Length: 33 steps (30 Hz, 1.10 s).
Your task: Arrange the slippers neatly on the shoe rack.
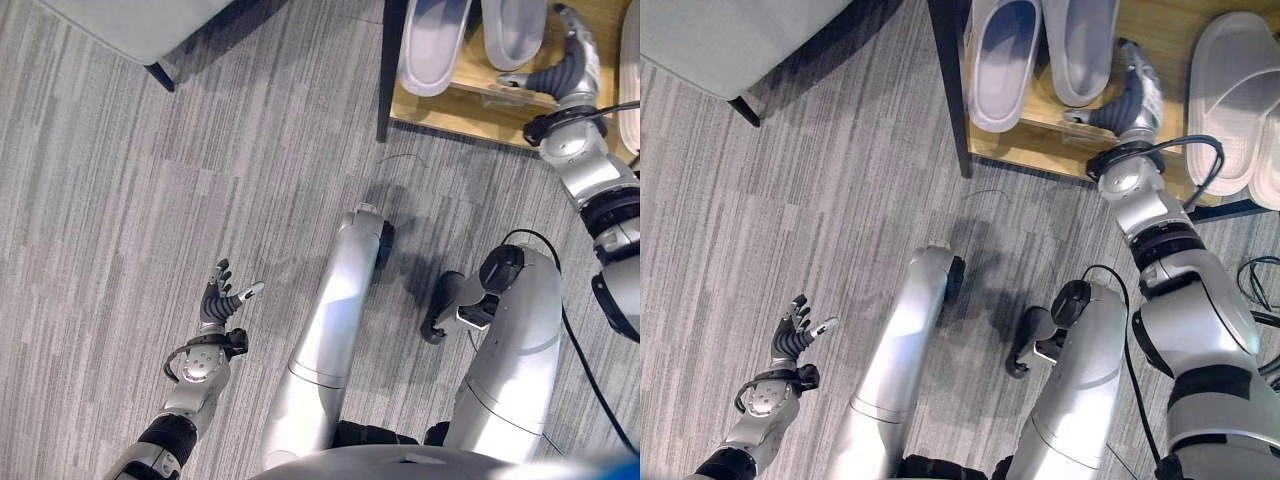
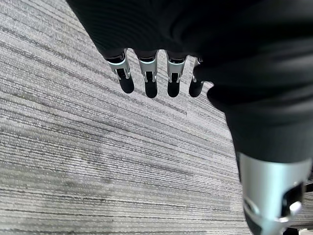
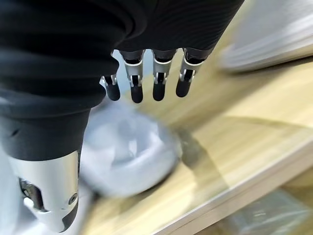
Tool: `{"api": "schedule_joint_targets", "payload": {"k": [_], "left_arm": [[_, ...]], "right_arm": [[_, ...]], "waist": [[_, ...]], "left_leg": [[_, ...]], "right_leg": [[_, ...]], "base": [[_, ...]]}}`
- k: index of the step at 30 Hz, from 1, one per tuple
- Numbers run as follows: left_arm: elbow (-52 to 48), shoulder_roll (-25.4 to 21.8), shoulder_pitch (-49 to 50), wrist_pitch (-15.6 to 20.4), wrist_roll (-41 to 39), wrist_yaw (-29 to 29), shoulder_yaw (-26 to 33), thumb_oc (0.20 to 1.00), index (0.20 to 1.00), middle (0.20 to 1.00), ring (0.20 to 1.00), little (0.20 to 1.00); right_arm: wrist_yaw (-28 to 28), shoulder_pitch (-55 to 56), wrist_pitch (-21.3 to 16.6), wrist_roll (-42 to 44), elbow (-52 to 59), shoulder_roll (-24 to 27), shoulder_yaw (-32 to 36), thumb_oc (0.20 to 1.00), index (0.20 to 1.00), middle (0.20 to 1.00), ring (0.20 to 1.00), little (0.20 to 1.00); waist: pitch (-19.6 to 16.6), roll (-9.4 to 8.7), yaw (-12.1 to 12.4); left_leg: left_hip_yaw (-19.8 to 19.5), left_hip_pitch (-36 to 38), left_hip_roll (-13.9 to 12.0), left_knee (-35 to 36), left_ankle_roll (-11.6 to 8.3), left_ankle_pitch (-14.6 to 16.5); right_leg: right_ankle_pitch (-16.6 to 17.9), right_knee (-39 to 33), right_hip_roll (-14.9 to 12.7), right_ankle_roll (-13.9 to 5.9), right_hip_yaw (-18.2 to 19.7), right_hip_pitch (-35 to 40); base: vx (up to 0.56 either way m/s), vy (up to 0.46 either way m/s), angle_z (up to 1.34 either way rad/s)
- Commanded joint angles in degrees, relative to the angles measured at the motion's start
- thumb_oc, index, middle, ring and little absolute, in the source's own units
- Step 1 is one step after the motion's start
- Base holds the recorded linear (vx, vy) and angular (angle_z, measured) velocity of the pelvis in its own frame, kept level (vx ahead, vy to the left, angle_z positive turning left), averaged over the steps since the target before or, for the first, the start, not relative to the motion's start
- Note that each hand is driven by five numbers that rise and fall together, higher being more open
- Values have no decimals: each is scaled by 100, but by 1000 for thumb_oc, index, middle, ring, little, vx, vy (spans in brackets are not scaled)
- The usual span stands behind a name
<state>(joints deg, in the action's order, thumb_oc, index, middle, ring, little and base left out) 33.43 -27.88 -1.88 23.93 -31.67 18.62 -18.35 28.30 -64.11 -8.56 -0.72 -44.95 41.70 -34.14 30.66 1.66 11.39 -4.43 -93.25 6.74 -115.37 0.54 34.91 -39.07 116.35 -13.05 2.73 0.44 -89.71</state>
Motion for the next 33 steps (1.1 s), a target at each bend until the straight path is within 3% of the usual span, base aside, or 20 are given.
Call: {"api": "schedule_joint_targets", "payload": {"k": [1, 5, 17, 29, 33], "left_arm": [[-120, -67, 231, 152, 253, 59, 67, 1000, 1000, 1000, 1000, 1000], [-113, -72, 228, 148, 327, 92, 88, 1000, 1000, 1000, 1000, 1000], [18, -108, 248, 162, 215, 37, 91, 1000, 1000, 1000, 1000, 1000], [118, -253, 250, 178, 105, -33, 163, 1000, 1000, 1000, 1000, 1000], [147, -234, 270, 134, 102, -77, 212, 1000, 1000, 1000, 1000, 1000]], "right_arm": [[282, -140, -263, -322, 167, 284, 61, 1000, 1000, 1000, 1000, 1000], [230, 219, -331, -241, 582, 222, 335, 1000, 1000, 1000, 1000, 1000], [130, 145, -386, 143, 22, -95, 373, 1000, 1000, 1000, 1000, 1000], [-251, -1035, 186, -872, -923, 132, -993, 1000, 1000, 1000, 1000, 1000], [-368, -1070, 294, -1017, -861, 157, -1067, 1000, 1000, 1000, 1000, 1000]], "waist": [[-86, -76, 221], [-86, -113, 179], [-86, -63, 219], [-86, -138, 296], [-86, -189, 269]], "left_leg": [[-623, 330, 164, -152, 62, 827], [-629, 330, 156, -207, 71, 836], [-623, 330, 130, -312, 67, 880], [-715, 330, 115, -270, 5, 870], [-725, 330, 102, -294, 0, 895]], "right_leg": [[61, 279, -349, 471, 618, 405], [54, 296, -349, 465, 596, 413], [87, 414, -311, 432, 636, 393], [105, 364, -324, 429, 645, 414], [131, 359, -324, 398, 651, 426]], "base": [[0, 0, 0], [-12, -3, -3], [-1, 0, -1], [0, 0, 0], [0, 0, 0]]}}
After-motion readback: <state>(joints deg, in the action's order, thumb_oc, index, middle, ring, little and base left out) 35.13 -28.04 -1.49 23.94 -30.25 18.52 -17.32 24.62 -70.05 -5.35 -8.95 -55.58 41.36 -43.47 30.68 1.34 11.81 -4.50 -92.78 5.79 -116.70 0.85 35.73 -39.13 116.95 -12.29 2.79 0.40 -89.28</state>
